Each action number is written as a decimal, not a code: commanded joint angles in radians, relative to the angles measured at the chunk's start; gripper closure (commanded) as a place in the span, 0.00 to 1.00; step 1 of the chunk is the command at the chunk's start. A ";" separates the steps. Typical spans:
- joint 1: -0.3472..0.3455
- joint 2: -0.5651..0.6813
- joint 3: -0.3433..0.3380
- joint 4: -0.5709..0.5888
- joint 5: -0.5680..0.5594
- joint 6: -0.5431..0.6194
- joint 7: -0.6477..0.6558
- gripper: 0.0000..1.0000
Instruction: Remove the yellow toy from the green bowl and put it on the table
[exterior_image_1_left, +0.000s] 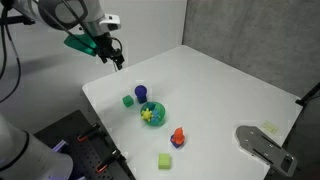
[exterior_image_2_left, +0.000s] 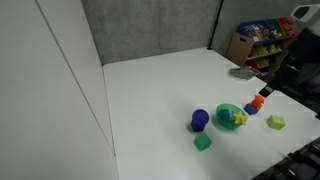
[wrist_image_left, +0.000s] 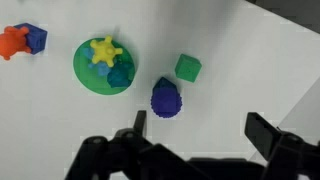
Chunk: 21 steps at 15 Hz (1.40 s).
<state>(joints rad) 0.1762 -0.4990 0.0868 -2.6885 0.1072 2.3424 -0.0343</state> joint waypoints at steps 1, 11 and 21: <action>-0.002 0.000 0.002 0.001 0.001 -0.003 -0.001 0.00; -0.040 0.098 0.002 0.086 -0.038 0.006 0.008 0.00; -0.162 0.397 -0.061 0.262 -0.128 0.040 -0.011 0.00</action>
<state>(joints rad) 0.0348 -0.2037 0.0553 -2.5020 -0.0127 2.3862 -0.0306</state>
